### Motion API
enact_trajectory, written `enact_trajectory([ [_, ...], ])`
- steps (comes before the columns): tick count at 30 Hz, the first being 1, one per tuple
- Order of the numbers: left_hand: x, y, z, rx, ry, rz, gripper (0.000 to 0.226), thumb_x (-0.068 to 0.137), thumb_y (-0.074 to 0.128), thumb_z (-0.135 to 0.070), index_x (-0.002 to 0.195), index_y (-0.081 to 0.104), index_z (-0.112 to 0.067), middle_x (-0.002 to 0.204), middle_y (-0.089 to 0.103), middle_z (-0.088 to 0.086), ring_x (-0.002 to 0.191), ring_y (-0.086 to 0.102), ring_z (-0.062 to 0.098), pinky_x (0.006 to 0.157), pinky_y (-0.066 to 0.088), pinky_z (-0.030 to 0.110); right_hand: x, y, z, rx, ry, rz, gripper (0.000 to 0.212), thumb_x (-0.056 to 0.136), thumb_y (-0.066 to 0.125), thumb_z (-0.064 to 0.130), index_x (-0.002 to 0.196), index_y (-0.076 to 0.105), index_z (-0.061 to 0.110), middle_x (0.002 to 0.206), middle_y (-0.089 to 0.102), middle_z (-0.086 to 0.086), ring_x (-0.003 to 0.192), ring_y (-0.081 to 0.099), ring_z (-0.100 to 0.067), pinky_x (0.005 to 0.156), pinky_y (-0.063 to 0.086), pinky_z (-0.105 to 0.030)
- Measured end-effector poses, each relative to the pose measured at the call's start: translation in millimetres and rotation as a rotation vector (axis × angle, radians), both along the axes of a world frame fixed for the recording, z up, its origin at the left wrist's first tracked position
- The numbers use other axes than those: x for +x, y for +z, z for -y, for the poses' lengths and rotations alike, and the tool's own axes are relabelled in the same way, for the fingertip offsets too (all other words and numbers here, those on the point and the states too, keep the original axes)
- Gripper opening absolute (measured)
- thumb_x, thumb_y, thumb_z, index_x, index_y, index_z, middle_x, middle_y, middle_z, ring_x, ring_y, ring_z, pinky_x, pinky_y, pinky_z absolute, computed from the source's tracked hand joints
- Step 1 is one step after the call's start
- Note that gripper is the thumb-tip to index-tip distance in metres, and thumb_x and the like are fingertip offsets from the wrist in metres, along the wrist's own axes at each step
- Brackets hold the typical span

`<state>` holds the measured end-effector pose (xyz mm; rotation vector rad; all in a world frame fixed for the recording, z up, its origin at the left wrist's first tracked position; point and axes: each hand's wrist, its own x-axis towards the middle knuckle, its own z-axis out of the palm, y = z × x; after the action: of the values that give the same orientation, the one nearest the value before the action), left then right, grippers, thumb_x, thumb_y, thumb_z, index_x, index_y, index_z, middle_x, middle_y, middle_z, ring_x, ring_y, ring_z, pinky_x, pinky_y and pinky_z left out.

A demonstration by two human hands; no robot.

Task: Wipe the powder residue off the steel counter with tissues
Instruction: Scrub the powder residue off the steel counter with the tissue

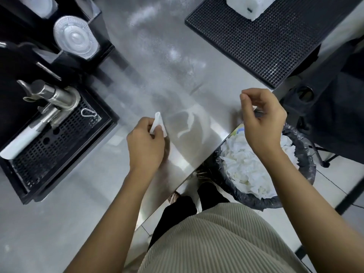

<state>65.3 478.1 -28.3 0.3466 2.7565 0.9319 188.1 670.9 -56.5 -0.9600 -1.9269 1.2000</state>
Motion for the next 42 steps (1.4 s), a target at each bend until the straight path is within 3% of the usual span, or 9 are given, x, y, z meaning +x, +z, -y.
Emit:
enact_trajectory([
  [5, 14, -10, -16, 0.020, -0.059, -0.016, 0.009, 0.088, 0.055, -0.008, 0.091, 0.063, -0.011, 0.076, 0.066, 0.001, 0.063, 0.058, 0.021, 0.061, 0.045, 0.030, 10, -2, -5, -0.005, -0.046, -0.008, 0.013, 0.097, 0.058, 0.017, 0.101, 0.068, 0.010, 0.094, 0.068, -0.004, 0.088, 0.064, -0.021, 0.072, 0.053, -0.037],
  [10, 43, -15, -64, 0.088, -0.230, 0.031, 0.006, 0.086, 0.055, -0.005, 0.083, 0.060, -0.005, 0.070, 0.061, 0.007, 0.063, 0.054, 0.024, 0.057, 0.042, 0.032, 21, 0, -6, -0.004, -0.083, -0.001, 0.013, 0.097, 0.058, 0.017, 0.101, 0.068, 0.010, 0.093, 0.066, -0.001, 0.089, 0.064, -0.021, 0.070, 0.053, -0.028],
  [13, 67, -14, -91, 0.118, -0.370, 0.055, 0.007, 0.086, 0.056, -0.005, 0.080, 0.058, -0.007, 0.068, 0.057, 0.003, 0.062, 0.052, 0.021, 0.055, 0.037, 0.027, 33, 1, -10, 0.021, -0.130, 0.013, 0.015, 0.097, 0.058, 0.018, 0.103, 0.068, 0.008, 0.095, 0.068, -0.004, 0.088, 0.065, -0.017, 0.075, 0.051, -0.021],
  [17, 78, -9, -108, 0.136, -0.511, 0.119, 0.008, 0.086, 0.058, -0.007, 0.079, 0.061, -0.010, 0.069, 0.062, 0.003, 0.060, 0.054, 0.019, 0.059, 0.044, 0.031, 49, 2, -15, 0.015, -0.191, 0.022, 0.014, 0.097, 0.058, 0.018, 0.100, 0.068, 0.010, 0.092, 0.066, 0.001, 0.086, 0.064, -0.014, 0.074, 0.055, -0.029],
  [23, 9, 1, -66, 0.128, -0.255, -0.023, 0.009, 0.084, 0.060, -0.015, 0.081, 0.066, -0.021, 0.080, 0.067, 0.005, 0.071, 0.061, 0.024, 0.065, 0.048, 0.032, 67, 3, -21, 0.002, -0.258, 0.017, 0.012, 0.096, 0.059, 0.015, 0.100, 0.068, 0.008, 0.092, 0.066, -0.002, 0.085, 0.063, -0.014, 0.072, 0.045, -0.008],
  [28, -38, -9, -25, -0.062, -0.066, -0.164, 0.013, 0.087, 0.056, -0.015, 0.095, 0.066, -0.011, 0.090, 0.066, 0.010, 0.079, 0.059, 0.026, 0.070, 0.041, 0.027, 65, 1, -19, -0.021, -0.252, 0.020, 0.012, 0.096, 0.058, 0.016, 0.101, 0.068, 0.010, 0.093, 0.067, -0.002, 0.085, 0.061, -0.008, 0.073, 0.049, -0.014],
  [32, -27, -23, -27, -0.060, -0.117, -0.170, 0.011, 0.086, 0.055, -0.010, 0.091, 0.064, -0.007, 0.086, 0.067, 0.011, 0.074, 0.057, 0.027, 0.065, 0.039, 0.028, 60, -1, -17, -0.015, -0.223, 0.027, 0.012, 0.096, 0.058, 0.017, 0.100, 0.068, 0.010, 0.091, 0.065, 0.002, 0.085, 0.063, -0.012, 0.076, 0.054, -0.033],
  [37, 5, -23, -57, 0.064, -0.247, -0.145, 0.010, 0.082, 0.055, -0.004, 0.079, 0.063, -0.010, 0.075, 0.063, 0.007, 0.065, 0.053, 0.021, 0.056, 0.031, 0.019, 55, 0, -14, 0.011, -0.193, 0.029, 0.012, 0.096, 0.059, 0.016, 0.100, 0.068, 0.008, 0.093, 0.067, -0.002, 0.088, 0.064, -0.015, 0.079, 0.051, -0.024],
  [42, 30, -30, -83, 0.164, -0.334, -0.097, 0.010, 0.083, 0.054, -0.002, 0.079, 0.063, -0.005, 0.075, 0.061, 0.007, 0.065, 0.052, 0.023, 0.057, 0.040, 0.032, 56, 0, -11, 0.005, -0.194, 0.019, 0.012, 0.096, 0.059, 0.015, 0.100, 0.068, 0.009, 0.093, 0.067, -0.003, 0.088, 0.064, -0.016, 0.080, 0.050, -0.020],
])
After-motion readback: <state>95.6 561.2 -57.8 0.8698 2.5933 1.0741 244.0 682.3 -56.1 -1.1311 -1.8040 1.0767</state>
